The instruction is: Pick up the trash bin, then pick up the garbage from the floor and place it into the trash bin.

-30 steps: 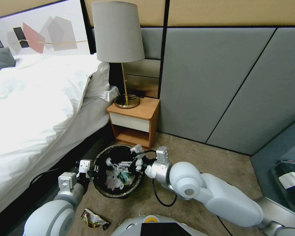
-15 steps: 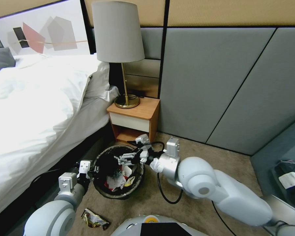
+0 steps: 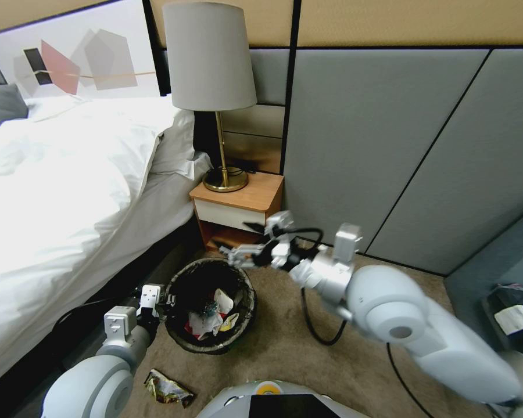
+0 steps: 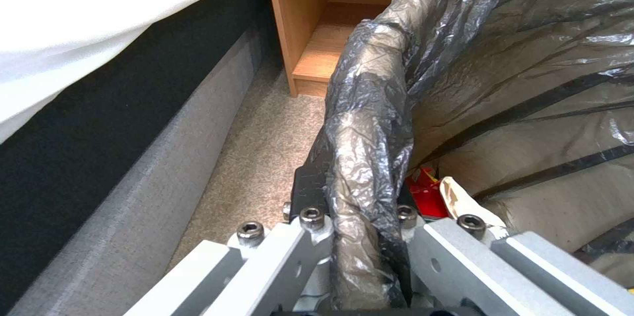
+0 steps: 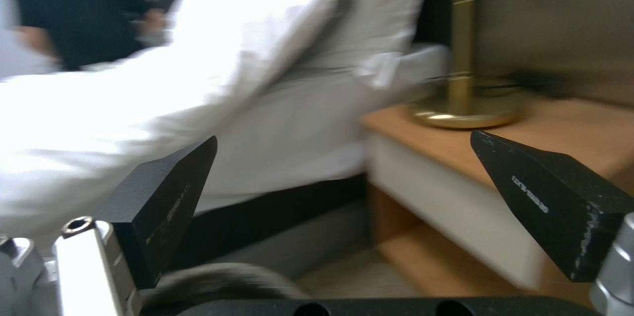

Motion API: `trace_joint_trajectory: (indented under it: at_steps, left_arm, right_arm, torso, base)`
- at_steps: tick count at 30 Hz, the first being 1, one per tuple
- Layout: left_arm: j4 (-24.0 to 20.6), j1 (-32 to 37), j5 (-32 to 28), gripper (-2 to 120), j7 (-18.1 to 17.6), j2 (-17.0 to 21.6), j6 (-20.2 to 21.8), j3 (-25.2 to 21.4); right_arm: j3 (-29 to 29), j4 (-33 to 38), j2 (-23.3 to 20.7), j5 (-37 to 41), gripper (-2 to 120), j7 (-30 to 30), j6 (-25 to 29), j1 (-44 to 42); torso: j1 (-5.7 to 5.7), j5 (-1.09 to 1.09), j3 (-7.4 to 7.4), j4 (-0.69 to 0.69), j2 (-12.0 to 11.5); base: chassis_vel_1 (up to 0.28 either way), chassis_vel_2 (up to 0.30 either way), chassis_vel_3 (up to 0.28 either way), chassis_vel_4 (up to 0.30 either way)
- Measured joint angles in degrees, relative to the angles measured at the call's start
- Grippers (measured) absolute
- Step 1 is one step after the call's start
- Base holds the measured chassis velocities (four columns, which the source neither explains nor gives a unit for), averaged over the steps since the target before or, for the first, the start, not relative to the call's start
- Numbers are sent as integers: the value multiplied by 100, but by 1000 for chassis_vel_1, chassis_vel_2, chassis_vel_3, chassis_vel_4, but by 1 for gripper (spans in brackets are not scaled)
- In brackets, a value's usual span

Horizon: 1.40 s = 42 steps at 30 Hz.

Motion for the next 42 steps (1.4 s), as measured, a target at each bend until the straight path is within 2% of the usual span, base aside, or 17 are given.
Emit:
trace_joint_trajectory:
  at_steps: [2, 4, 6, 7, 9, 10, 11, 14, 16, 18, 20, 23, 24, 27, 30, 38, 42]
  left_arm:
    - [0, 46, 56, 1, 0, -77, -24, -14]
    - [0, 55, 74, 1, 0, -102, -30, -16]
    - [0, 52, 120, 1, -17, -164, -40, -21]
    - [0, 52, 120, 1, -17, -164, -40, -21]
    - [0, 24, 122, 1, -24, -197, -40, -20]
    - [0, 16, 121, 1, -25, -212, -39, -18]
    - [0, 16, 121, 1, -25, -212, -39, -18]
    - [0, 4, 112, 1, -28, -205, -37, -26]
    - [0, 3, 111, 1, -30, -196, -37, -32]
    - [0, 2, 105, 1, -34, -175, -34, -38]
    - [0, -2, 101, 1, -34, -167, -29, -37]
    - [0, -9, 100, 1, -29, -151, -22, -28]
    - [0, -9, 100, 1, -29, -151, -22, -28]
    - [0, -12, 108, 1, -25, -164, -21, -24]
    - [0, -16, 115, 1, -24, -177, -21, -23]
    - [0, -33, 158, 1, -24, -205, -20, -18]
    - [0, -57, 172, 1, -19, -234, -18, -10]
  right_arm:
    - [368, -2, -32, -449, 100, 208, 164, -566]
    - [465, -3, -16, -538, 100, 267, 205, -685]
    - [1059, -5, 95, -835, 100, 378, 269, -1196]
    - [1059, -5, 95, -835, 100, 378, 269, -1196]
    - [1730, -6, 229, -1208, 100, 315, 290, -1758]
    - [2144, -7, 364, -1575, 100, 176, 316, -2177]
    - [2144, -7, 364, -1575, 100, 176, 316, -2177]
    - [3096, -47, 919, -2671, 100, -440, 529, -3412]
    - [3280, -53, 1061, -2898, 100, -613, 579, -3663]
    - [3656, -48, 1500, -3493, 100, -1091, 773, -4328]
    - [3734, -41, 1722, -3757, 100, -1248, 909, -4618]
    - [3733, -26, 2347, -4381, 100, -1469, 1163, -5246]
    - [3733, -26, 2347, -4381, 100, -1469, 1163, -5246]
    - [3679, -24, 3048, -5146, 100, -1735, 1424, -5669]
    - [3713, -22, 3370, -5473, 100, -1939, 1623, -5880]
    - [3800, -50, 3882, -5792, 100, -2362, 2013, -6211]
    - [3801, -29, 3923, -5785, 100, -2360, 2032, -6208]
  torso:
    - [0, 1, 0, -2, 0]
    - [0, 0, 0, -2, 0]
    - [0, 1, 0, 5, 0]
    - [0, 1, 0, 5, 0]
    - [0, -2, 0, 4, 0]
    - [0, 0, 0, 2, 0]
    - [0, 0, 0, 2, 0]
    - [0, 0, 0, -1, 0]
    - [0, 1, 0, -1, 0]
    - [0, -2, -1, 2, 0]
    - [0, -1, 0, -1, 0]
    - [0, -1, -1, 1, 0]
    - [0, -1, -1, 1, 0]
    - [0, -1, 0, 0, 0]
    - [-1, -2, -1, 1, 0]
    - [0, -1, -1, 1, 0]
    - [0, -1, 0, 1, 0]
  base:
    - [0, 0, 0, 0]
    - [0, 0, 0, 0]
    - [0, 0, 0, 0]
    - [0, 0, 0, 0]
    - [0, 0, 0, 0]
    - [0, 0, 0, 0]
    - [0, 0, 0, 0]
    - [0, 0, 0, 0]
    - [0, 0, 0, 0]
    - [0, 0, 0, 0]
    - [0, 0, 0, 0]
    - [0, 0, 0, 0]
    - [0, 0, 0, 0]
    - [0, 0, 0, 0]
    - [0, 0, 0, 0]
    - [0, 0, 0, 0]
    - [0, 0, 0, 0]
